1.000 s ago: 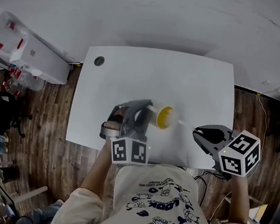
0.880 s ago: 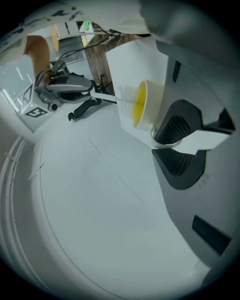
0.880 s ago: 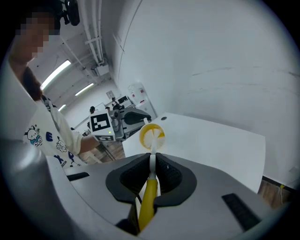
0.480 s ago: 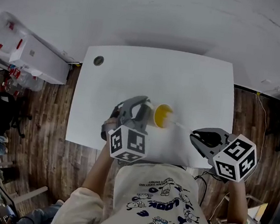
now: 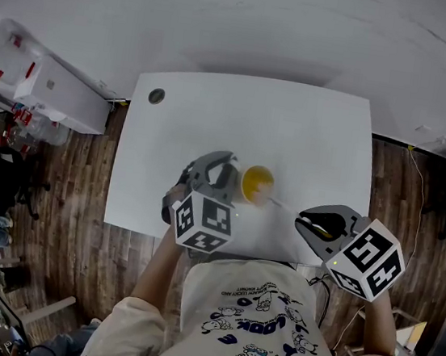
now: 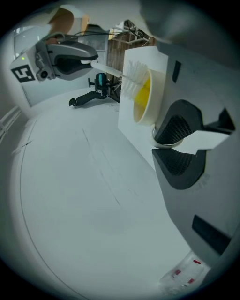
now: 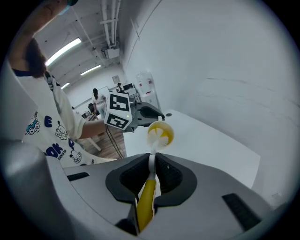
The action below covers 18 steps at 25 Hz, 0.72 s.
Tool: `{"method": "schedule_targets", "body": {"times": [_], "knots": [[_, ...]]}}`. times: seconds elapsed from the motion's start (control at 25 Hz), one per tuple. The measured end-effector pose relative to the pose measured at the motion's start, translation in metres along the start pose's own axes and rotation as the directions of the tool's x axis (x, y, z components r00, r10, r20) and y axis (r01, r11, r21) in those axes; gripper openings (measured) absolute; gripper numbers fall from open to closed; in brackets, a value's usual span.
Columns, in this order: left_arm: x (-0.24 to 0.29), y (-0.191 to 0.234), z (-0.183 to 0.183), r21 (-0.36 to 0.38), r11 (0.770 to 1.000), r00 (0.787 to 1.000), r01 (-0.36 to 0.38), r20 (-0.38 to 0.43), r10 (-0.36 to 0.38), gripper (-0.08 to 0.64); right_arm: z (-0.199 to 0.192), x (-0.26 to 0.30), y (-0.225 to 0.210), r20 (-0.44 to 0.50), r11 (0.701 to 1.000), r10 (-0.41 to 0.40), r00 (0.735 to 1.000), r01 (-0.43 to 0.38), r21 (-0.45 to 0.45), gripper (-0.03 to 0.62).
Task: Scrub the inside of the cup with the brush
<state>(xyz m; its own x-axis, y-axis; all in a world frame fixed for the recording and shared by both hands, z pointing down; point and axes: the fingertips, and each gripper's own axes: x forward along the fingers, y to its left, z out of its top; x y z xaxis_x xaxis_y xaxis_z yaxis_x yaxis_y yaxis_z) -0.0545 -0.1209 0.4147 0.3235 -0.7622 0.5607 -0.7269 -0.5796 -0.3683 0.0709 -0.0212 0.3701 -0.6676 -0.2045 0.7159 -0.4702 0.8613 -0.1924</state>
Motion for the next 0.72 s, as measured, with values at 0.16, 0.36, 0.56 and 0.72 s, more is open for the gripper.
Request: {"method": "schedule_targets", "body": {"times": [0.16,0.36,0.56,0.72], "knots": [[0.001,0.0,0.002,0.004,1.0,1.0,0.008,-0.007,-0.008,0.035,0.011,-0.004,0.008,-0.027,0.998,-0.003,1.0,0.001,-0.07,0.048],[-0.001,-0.002,0.004,0.011,1.0,1.0,0.022,-0.001,-0.022,0.034,0.023,-0.007,0.014,-0.064,0.988,-0.031,0.997,0.021,-0.153,0.048],[-0.002,-0.01,0.008,0.061,0.998,1.0,0.021,-0.004,-0.021,0.034,0.025,-0.009,0.017,-0.105,0.978,-0.055,0.993,0.033,-0.206,0.048],[-0.004,-0.014,0.009,0.109,0.994,1.0,0.006,-0.002,-0.006,0.035,0.025,-0.008,0.018,-0.116,0.977,-0.062,0.991,0.037,-0.21,0.048]]}}
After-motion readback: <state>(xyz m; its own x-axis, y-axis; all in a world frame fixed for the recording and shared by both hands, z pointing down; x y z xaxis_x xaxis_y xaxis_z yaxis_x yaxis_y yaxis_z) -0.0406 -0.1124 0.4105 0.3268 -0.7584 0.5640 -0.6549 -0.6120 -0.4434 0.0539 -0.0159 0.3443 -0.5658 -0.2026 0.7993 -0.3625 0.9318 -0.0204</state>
